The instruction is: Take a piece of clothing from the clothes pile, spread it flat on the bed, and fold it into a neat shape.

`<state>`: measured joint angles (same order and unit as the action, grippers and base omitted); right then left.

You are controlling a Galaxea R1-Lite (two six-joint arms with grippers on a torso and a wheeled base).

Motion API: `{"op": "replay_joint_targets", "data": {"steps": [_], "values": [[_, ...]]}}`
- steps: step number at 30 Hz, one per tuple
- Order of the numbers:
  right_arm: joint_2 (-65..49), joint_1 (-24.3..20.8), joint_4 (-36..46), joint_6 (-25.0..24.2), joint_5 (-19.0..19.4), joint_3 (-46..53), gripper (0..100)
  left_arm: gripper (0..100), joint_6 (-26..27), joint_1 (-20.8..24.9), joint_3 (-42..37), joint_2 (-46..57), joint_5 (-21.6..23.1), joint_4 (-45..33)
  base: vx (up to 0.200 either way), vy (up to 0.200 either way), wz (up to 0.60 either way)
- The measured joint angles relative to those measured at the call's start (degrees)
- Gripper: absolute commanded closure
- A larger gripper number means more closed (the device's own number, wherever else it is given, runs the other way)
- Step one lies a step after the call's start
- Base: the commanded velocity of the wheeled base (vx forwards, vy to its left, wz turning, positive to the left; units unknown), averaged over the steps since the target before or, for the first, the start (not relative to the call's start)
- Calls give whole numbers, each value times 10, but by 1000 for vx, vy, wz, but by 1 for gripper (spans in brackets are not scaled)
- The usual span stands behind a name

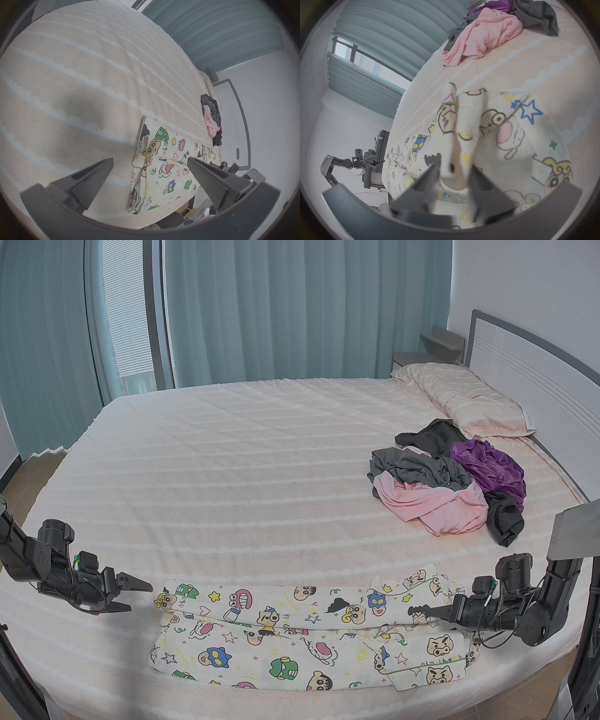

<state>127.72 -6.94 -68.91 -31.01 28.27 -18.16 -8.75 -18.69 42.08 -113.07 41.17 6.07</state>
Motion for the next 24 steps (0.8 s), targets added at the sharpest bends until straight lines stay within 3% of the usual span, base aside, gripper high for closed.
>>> {"op": "replay_joint_targets", "data": {"steps": [8,20,21,24], "values": [[-19,2,-14,0,0,44,100,0,0,5,-14,1,0,1,0,0,0],[-12,10,-147,0,-23,141,100,0,2,19,-31,5,2,3,0,0,0],[-8,10,-157,0,-24,147,0,0,2,20,-32,6,1,2,0,0,0],[7,10,-186,0,-24,162,0,0,2,21,-33,7,2,3,0,0,0]]}}
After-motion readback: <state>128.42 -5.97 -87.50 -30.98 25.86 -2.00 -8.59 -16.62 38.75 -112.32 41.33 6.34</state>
